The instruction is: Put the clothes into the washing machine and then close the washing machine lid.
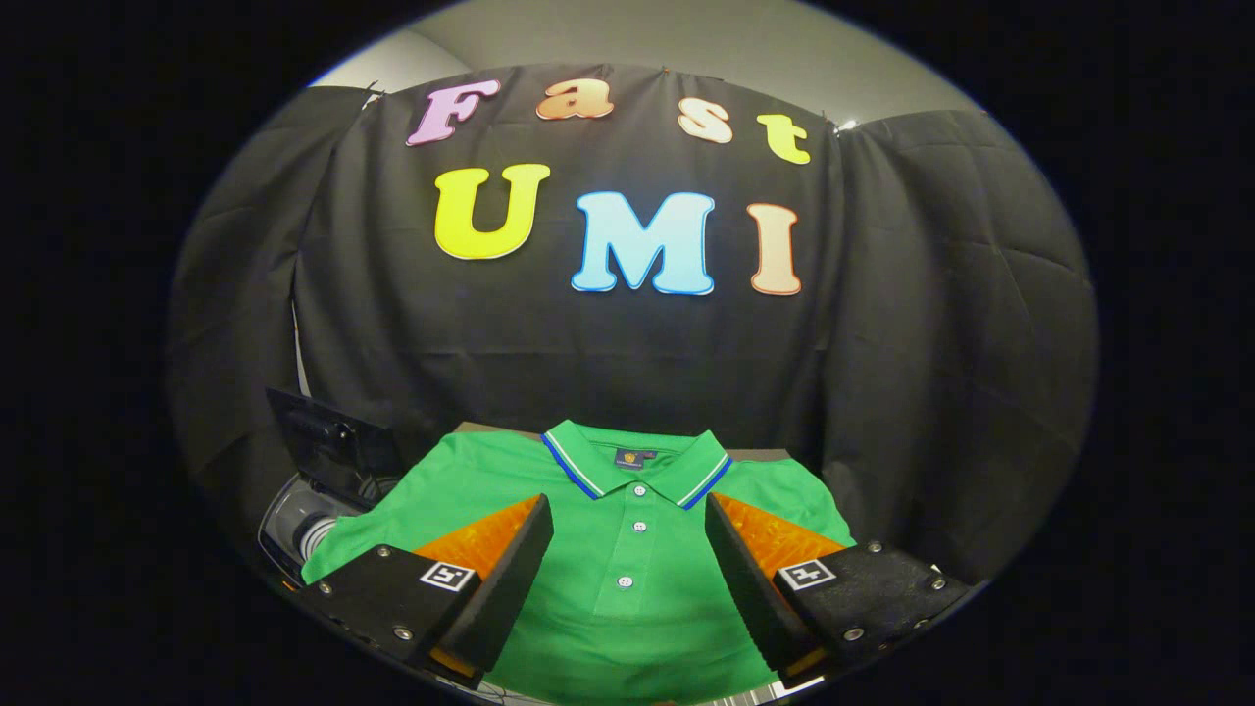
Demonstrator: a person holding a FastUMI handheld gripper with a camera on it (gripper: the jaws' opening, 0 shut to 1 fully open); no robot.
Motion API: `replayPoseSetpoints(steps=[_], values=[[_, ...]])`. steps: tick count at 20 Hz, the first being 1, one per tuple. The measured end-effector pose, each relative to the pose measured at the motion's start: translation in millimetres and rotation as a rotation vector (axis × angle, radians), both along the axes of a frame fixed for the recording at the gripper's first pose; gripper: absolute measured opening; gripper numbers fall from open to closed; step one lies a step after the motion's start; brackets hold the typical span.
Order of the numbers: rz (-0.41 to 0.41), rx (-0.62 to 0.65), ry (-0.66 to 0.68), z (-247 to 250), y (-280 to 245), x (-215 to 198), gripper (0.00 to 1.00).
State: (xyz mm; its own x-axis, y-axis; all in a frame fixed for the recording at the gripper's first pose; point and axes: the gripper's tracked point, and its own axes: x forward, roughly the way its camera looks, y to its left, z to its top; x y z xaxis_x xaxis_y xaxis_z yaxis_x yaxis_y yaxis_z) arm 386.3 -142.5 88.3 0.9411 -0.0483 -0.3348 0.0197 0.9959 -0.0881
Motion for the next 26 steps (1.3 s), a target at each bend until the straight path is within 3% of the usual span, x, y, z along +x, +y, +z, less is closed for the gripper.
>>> replayPoseSetpoints(steps=[12,19,21,26], values=[[0.037,0.073,0.279,-58.3,1.0,33.4,0.97],[0.076,0.1,0.37,-56.8,2.0,35.2,0.94],[0.078,0.099,0.388,-56.4,1.9,36.0,0.83],[0.08,0.183,0.379,-53.6,1.7,33.9,0.22]])
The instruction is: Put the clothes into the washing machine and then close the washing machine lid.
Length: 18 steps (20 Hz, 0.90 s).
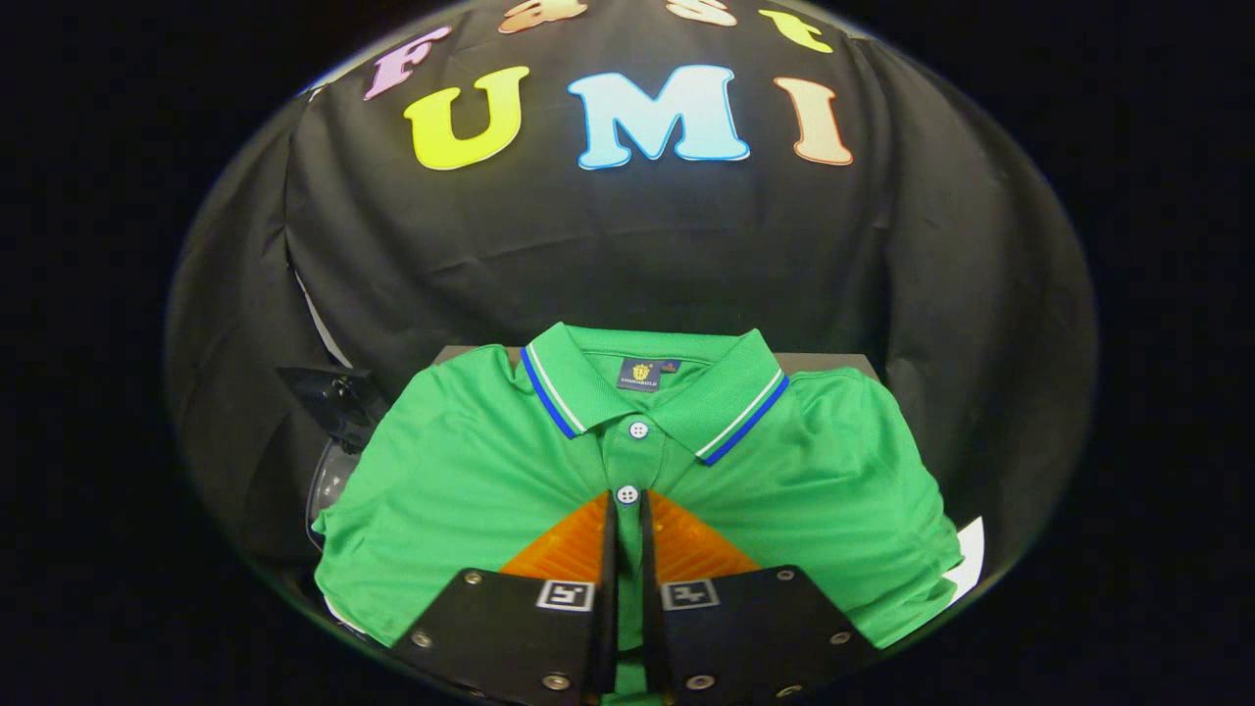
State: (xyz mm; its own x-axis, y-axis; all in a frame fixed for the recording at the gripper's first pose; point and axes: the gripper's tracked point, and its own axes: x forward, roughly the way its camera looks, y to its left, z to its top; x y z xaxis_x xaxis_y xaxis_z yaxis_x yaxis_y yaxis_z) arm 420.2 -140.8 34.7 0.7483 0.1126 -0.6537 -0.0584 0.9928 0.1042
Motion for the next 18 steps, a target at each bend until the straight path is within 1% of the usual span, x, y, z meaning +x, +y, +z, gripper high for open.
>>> replayPoseSetpoints(steps=[1,2,6,8,10,14,18], values=[[0.004,0.019,-0.008,1.6,3.0,1.0,0.08],[0.001,0.039,-0.017,1.6,4.0,0.1,0.0],[-0.02,0.149,-0.065,17.0,15.8,-6.5,0.0],[-0.035,0.227,-0.121,35.3,26.7,-6.9,0.0],[-0.036,0.263,-0.172,58.0,35.1,-8.3,0.0],[0.02,0.288,-0.245,96.0,61.5,-12.5,0.0],[0.054,0.378,-0.313,129.0,92.9,-16.2,0.0]])
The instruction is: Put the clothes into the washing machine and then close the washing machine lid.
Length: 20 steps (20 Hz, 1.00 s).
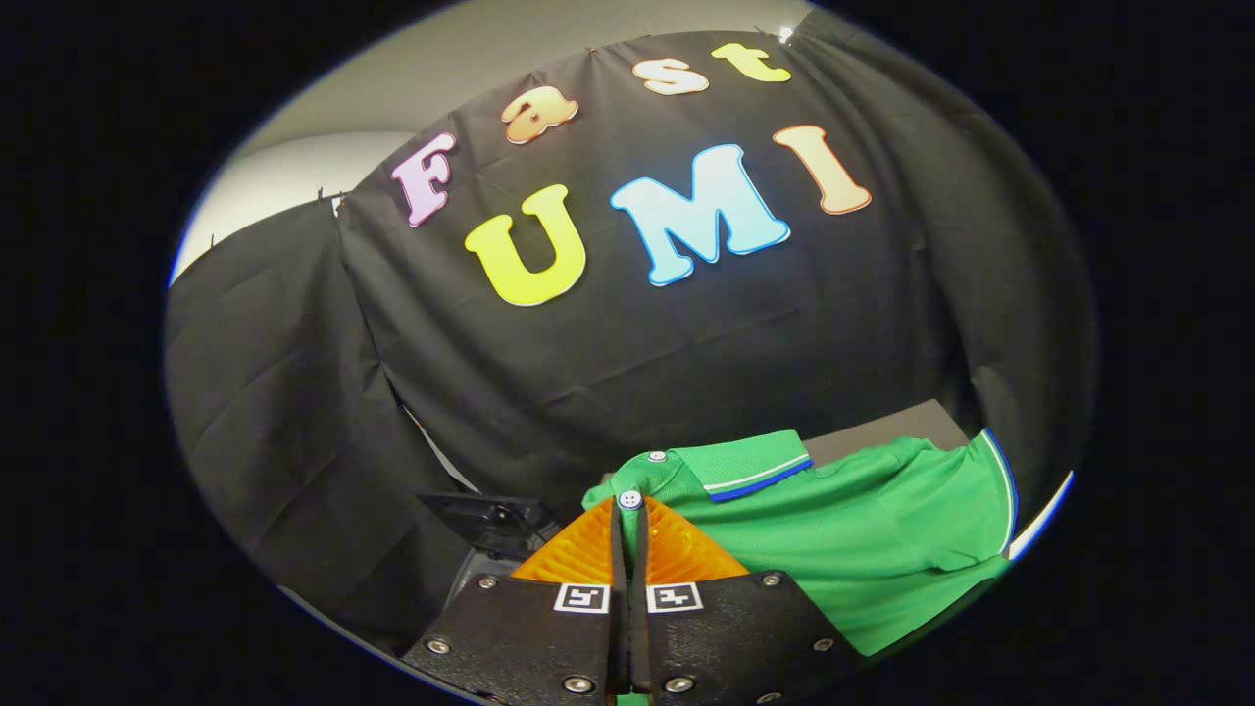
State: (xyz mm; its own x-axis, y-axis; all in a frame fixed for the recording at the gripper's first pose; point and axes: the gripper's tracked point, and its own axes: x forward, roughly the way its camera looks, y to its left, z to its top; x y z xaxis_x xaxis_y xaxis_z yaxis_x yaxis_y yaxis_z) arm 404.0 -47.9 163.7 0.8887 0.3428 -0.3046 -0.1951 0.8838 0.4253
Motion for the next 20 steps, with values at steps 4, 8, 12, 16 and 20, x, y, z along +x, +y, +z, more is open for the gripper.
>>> replayPoseSetpoints(steps=[4,8,12,16,20], values=[[0.039,0.04,-0.025,16.8,35.2,-2.2,0.0],[0.075,0.057,-0.043,28.2,66.6,-12.5,0.0],[0.118,0.071,-0.063,39.2,104.7,-19.6,0.0],[0.171,0.083,-0.082,47.2,147.9,-27.6,0.0],[0.225,0.102,-0.084,48.0,191.1,-33.1,0.0]])
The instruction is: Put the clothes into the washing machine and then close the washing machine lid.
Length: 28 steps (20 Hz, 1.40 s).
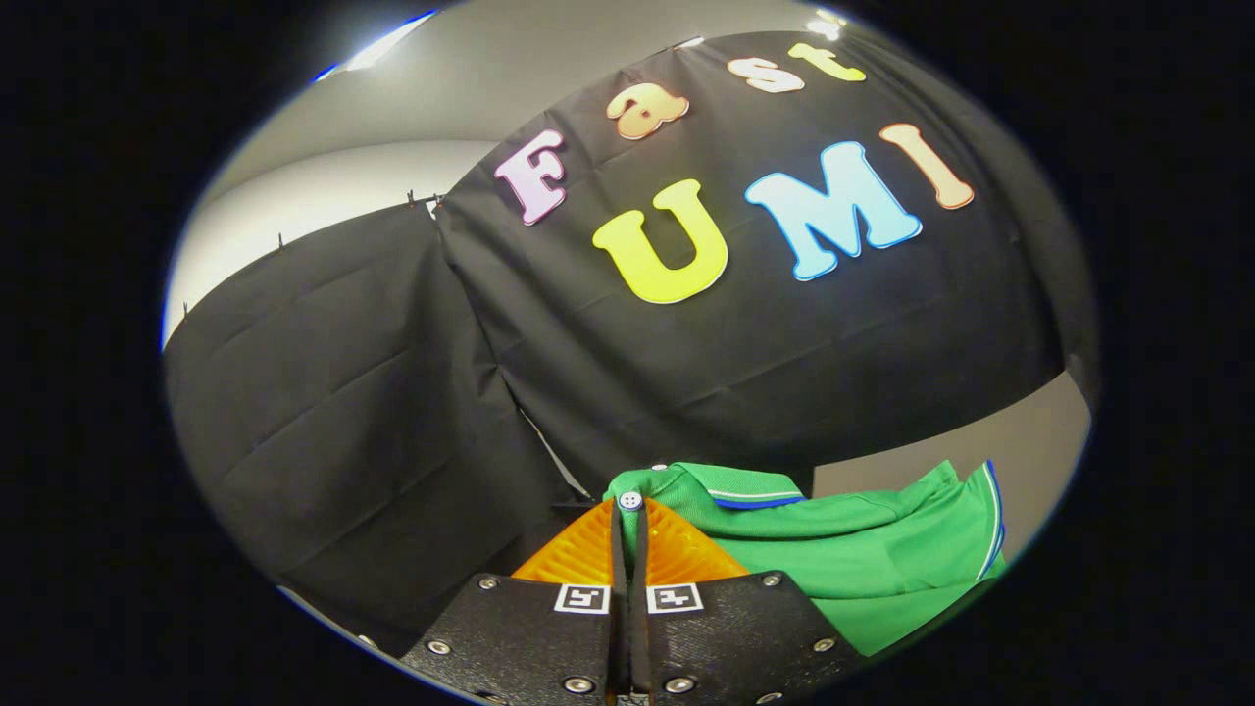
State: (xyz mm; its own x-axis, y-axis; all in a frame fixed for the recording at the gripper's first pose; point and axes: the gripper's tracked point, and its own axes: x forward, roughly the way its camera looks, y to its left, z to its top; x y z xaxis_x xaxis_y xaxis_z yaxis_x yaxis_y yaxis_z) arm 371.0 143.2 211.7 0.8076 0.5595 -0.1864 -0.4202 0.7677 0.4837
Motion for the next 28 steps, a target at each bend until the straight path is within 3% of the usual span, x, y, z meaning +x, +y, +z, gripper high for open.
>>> replayPoseSetpoints(steps=[12,28], values=[[0.11,-0.009,0.053,-25.5,94.4,-4.6,0.0],[0.108,-0.098,0.122,-95.0,163.8,6.2,0.0]])
